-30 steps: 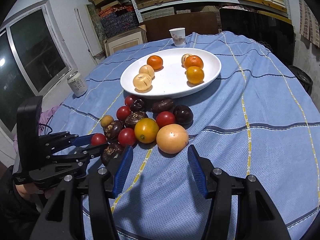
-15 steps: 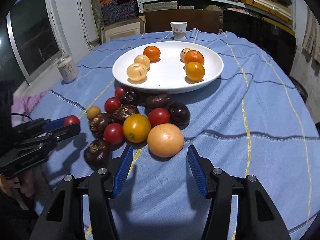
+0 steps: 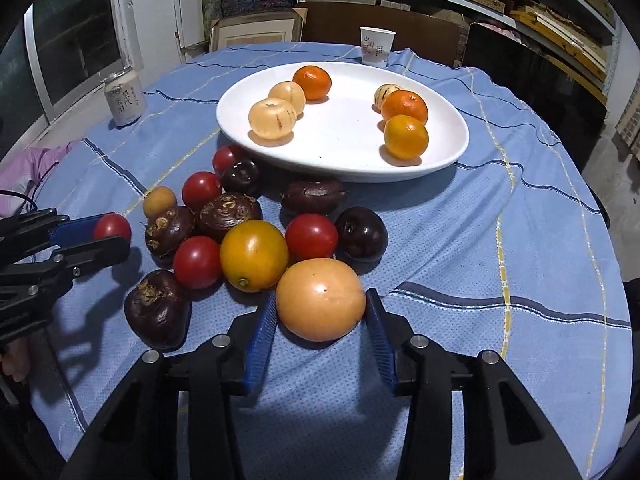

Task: Organize fruits
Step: 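Grasp the pale orange grapefruit with the right gripper while the left gripper holds the tomato, then carry both fruits onto the white plate and open both grippers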

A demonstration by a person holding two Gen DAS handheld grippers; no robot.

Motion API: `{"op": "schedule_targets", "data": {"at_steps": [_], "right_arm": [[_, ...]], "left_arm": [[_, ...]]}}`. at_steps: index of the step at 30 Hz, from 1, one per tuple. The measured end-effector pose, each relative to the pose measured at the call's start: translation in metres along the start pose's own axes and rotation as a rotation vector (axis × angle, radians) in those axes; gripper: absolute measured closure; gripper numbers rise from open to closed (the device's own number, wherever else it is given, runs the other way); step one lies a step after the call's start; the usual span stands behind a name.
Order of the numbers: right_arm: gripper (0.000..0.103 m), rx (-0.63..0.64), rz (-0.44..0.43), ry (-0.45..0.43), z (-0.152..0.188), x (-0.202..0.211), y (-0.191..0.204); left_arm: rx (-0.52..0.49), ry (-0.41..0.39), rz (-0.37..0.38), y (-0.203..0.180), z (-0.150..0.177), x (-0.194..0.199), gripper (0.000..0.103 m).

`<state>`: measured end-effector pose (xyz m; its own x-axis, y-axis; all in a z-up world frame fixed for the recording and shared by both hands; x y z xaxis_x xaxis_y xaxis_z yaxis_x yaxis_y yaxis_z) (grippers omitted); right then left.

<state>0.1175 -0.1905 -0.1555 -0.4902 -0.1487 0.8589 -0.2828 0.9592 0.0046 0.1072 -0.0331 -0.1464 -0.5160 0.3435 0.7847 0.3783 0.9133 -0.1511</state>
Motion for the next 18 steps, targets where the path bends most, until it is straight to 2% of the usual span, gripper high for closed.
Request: {"op": "schedule_targets", "data": {"at_steps": [13,18], "right_arm": [[0.058,-0.064,-0.020,-0.058,0.007,0.020,-0.009],[0.058,-0.084,-0.037,-0.097,0.003,0.036,-0.015]], "left_arm": [[0.001,-0.012,-0.003,0.001,-0.001,0.001,0.074],[-0.033,-0.041,-0.010,-0.006,-0.004,0.009,0.074]]}}
Point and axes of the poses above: each gripper's, at about its wrist camera, not at the fingertips, and x roughly against the way its jaws point, y to its left, z to its underside, the point moved 7 cm from there along -x, roughly the way its jaws point, and after that the axes turned 6 degrees about y, right-handed, at the moved point
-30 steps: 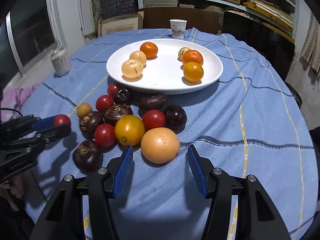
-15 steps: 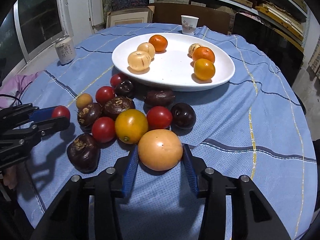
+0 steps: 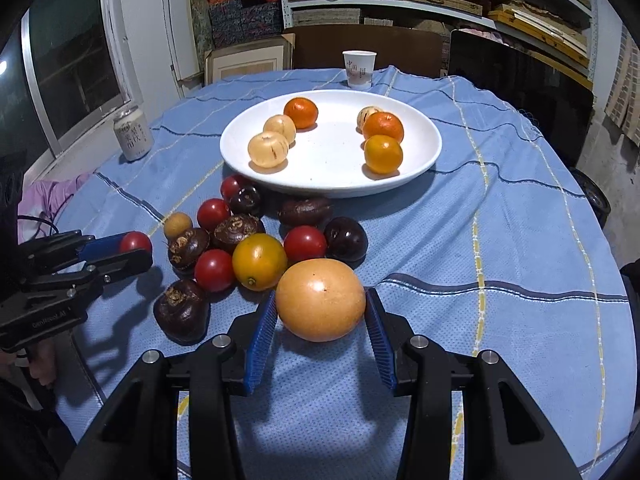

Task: Organize fruits
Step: 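Carry both fruits onto the white plate and open both grippers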

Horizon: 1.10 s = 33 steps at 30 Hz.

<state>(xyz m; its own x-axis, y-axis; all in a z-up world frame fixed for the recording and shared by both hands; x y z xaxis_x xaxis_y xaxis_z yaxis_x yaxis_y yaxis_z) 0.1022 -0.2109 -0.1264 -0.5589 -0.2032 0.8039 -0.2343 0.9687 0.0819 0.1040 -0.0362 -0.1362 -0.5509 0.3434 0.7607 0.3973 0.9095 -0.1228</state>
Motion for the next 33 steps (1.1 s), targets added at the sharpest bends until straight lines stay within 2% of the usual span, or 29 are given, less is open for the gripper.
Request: {"op": "schedule_targets", "data": {"at_steps": [3,8,12,16,20,24,32,33], "right_arm": [[0.058,-0.013,-0.008,-0.022,-0.008,0.010,-0.006],[0.058,-0.034,-0.009,-0.068,-0.031,0.028,-0.019],[0.058,-0.058,-0.017,-0.108,-0.066,0.041,-0.035],[0.058,-0.095,-0.033,-0.125,-0.102,0.040,-0.051],[0.058,-0.118,-0.037,-0.107,-0.131,0.018,-0.062],[0.058,-0.150,-0.031,-0.046,-0.149,-0.027,-0.073],[0.057,-0.163,-0.032,0.052,-0.152,-0.091,-0.081],[0.057,-0.159,-0.033,0.055,-0.151,-0.094,-0.081]], "left_arm": [[-0.018,-0.012,-0.001,-0.005,-0.009,0.007,0.074],[-0.048,-0.051,0.005,-0.016,-0.045,0.020,0.074],[-0.097,-0.084,-0.003,-0.030,-0.081,0.020,0.073],[-0.129,-0.086,-0.015,-0.039,-0.114,0.001,0.073],[-0.137,-0.051,-0.038,-0.038,-0.135,-0.033,0.073],[-0.132,0.013,-0.067,-0.033,-0.150,-0.076,0.073],[-0.125,0.125,-0.083,-0.025,-0.153,-0.127,0.072],[-0.119,0.131,-0.081,-0.024,-0.152,-0.129,0.066]]}}
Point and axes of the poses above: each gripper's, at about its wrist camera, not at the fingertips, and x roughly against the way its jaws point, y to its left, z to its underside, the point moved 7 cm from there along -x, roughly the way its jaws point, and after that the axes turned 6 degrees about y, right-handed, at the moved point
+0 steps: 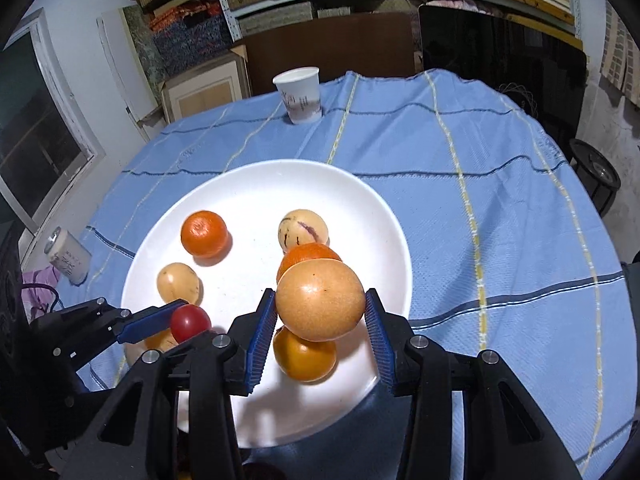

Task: Organize fruits
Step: 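Carry both fruits onto the white plate and open both grippers, then grasp the dark wrinkled fruit with the left gripper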

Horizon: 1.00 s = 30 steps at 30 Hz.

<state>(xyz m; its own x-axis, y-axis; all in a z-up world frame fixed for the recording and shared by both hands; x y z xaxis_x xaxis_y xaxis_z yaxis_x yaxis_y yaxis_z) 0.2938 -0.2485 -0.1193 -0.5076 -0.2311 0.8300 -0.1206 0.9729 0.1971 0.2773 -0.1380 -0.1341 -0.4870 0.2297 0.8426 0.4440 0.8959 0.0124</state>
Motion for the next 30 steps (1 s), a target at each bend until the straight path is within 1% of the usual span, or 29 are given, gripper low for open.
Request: {"op": "schedule_targets", "data": {"at_steps": [1,2,3,4,5,9,11,12,15,17,19,22,25,27,30], "right_arm": [[0.056,0.003,0.001,-0.006,0.000,0.000,0.000],[0.049,0.005,0.002,-0.020,0.000,0.002,0.000],[0.047,0.005,0.006,-0.035,-0.001,0.005,0.000],[0.046,0.005,0.007,-0.043,-0.001,0.008,0.000],[0.043,0.005,0.011,-0.046,-0.001,0.011,0.000],[0.043,0.018,0.011,-0.086,0.002,0.038,0.005],[0.043,0.024,-0.002,-0.111,0.008,0.058,0.010],[0.043,0.025,-0.009,-0.120,0.011,0.066,0.012],[0.043,0.032,-0.040,-0.138,0.030,0.089,0.021],[0.043,0.039,-0.050,-0.142,0.046,0.098,0.027],[0.042,0.032,-0.070,-0.135,0.069,0.101,0.033],[0.042,0.019,-0.074,-0.116,0.102,0.095,0.039],[0.042,0.007,-0.089,-0.081,0.133,0.086,0.044],[0.042,-0.013,-0.105,-0.062,0.148,0.081,0.046],[0.042,-0.036,-0.117,-0.050,0.161,0.080,0.047]], "left_arm": [[0.004,-0.008,0.005,0.001,0.000,0.001,0.056],[0.008,-0.019,-0.001,0.003,0.000,0.005,0.049],[0.013,-0.034,-0.009,0.004,-0.001,0.009,0.037],[0.016,-0.052,-0.012,0.004,-0.001,0.014,0.036],[0.015,-0.059,-0.007,0.004,0.000,0.019,0.036],[0.012,-0.099,0.004,0.004,0.003,0.047,0.036],[0.005,-0.127,0.004,0.004,0.012,0.066,0.033],[0.002,-0.139,-0.002,0.005,0.017,0.075,0.029],[-0.010,-0.155,0.000,0.003,0.040,0.098,0.028],[-0.028,-0.156,0.005,-0.001,0.063,0.109,0.027],[-0.048,-0.139,0.009,-0.007,0.089,0.112,0.027],[-0.058,-0.107,0.027,-0.015,0.128,0.110,0.027],[-0.056,-0.074,0.053,-0.023,0.154,0.101,0.027],[-0.057,-0.053,0.057,-0.027,0.164,0.095,0.027],[-0.057,-0.034,0.047,-0.032,0.169,0.087,0.027]]}}
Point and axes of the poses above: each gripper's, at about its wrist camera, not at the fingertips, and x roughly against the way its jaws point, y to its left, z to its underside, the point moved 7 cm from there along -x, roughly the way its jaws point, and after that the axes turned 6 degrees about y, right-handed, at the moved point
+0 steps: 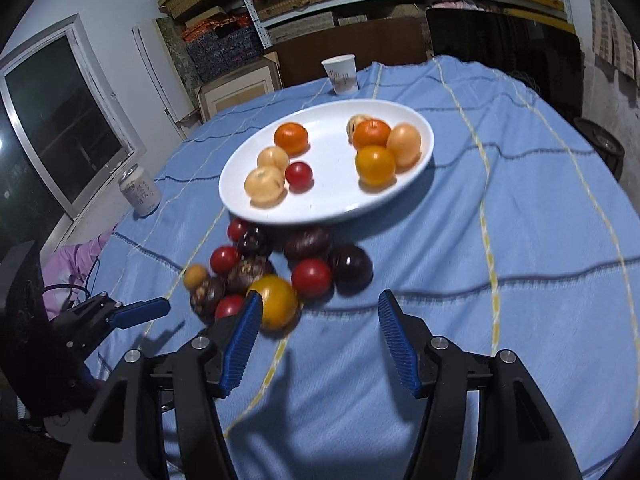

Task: Organize fruits
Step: 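Grasp the dark wrinkled fruit with the left gripper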

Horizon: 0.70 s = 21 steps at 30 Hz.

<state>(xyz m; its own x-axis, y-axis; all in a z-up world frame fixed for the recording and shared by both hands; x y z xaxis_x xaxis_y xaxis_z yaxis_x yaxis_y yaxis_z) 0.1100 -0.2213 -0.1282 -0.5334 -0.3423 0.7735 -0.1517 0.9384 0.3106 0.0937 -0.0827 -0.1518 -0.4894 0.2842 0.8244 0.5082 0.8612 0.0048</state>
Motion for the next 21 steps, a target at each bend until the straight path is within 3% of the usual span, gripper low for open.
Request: {"op": "schedule_targets", "data": {"at_steps": [3,5,6,8,11,15,21], "right_arm": [[0.042,0.002,0.008,-0.006,0.006,0.004,0.001],[0.042,0.006,0.016,-0.013,0.008,0.007,0.001],[0.041,0.006,0.020,-0.017,0.009,0.008,0.001],[0.041,0.003,0.023,-0.017,0.009,0.008,0.000],[0.041,0.008,0.027,-0.017,0.010,0.007,0.000],[0.041,0.046,0.045,-0.008,0.013,0.004,0.005],[0.041,0.102,0.063,0.003,0.016,-0.001,0.017]], "left_arm": [[-0.007,0.017,-0.010,-0.005,0.002,-0.006,0.027],[-0.026,0.042,-0.020,-0.008,0.005,-0.011,0.037],[-0.036,0.059,-0.015,-0.010,0.006,-0.014,0.047],[-0.045,0.053,-0.009,-0.013,0.008,-0.014,0.055],[-0.026,0.039,0.007,-0.011,0.008,-0.011,0.056],[0.022,-0.043,0.060,-0.005,0.005,0.005,0.056],[0.074,-0.084,0.064,0.002,0.004,0.012,0.056]]}}
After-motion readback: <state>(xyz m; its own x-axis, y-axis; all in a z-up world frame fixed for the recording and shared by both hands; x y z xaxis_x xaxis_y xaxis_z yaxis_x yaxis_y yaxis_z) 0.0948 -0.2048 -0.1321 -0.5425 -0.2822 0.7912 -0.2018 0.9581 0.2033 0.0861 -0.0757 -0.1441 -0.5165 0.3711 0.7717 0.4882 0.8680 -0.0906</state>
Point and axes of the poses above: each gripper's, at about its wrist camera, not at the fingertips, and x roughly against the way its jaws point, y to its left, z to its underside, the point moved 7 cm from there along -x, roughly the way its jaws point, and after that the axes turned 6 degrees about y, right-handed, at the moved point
